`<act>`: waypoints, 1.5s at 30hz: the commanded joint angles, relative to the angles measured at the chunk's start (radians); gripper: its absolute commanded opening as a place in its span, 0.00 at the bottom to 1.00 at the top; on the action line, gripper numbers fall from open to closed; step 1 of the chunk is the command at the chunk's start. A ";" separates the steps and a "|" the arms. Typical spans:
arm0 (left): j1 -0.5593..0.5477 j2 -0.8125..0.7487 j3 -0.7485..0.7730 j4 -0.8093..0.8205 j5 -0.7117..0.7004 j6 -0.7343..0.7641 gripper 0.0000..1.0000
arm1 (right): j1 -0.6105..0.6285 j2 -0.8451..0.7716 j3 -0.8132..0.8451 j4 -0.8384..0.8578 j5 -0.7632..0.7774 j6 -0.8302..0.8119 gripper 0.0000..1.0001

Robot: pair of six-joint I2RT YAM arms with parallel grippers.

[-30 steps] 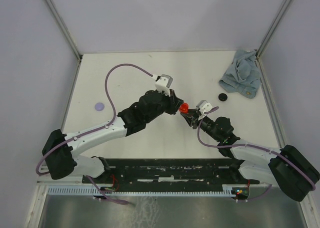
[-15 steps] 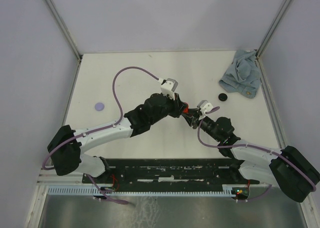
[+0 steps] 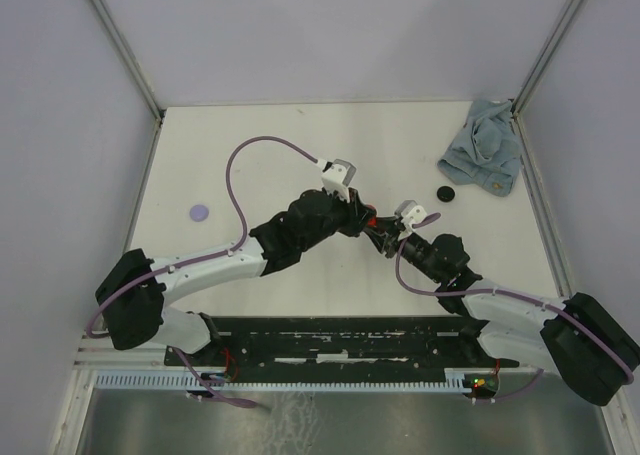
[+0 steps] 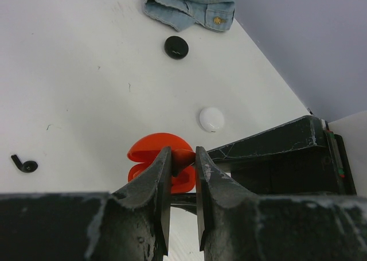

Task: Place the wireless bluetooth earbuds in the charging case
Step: Place the earbud in the charging case.

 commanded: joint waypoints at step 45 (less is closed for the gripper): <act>0.167 -0.243 -0.043 -0.152 0.270 0.061 0.70 | 0.000 -0.038 0.030 0.075 -0.125 0.069 0.02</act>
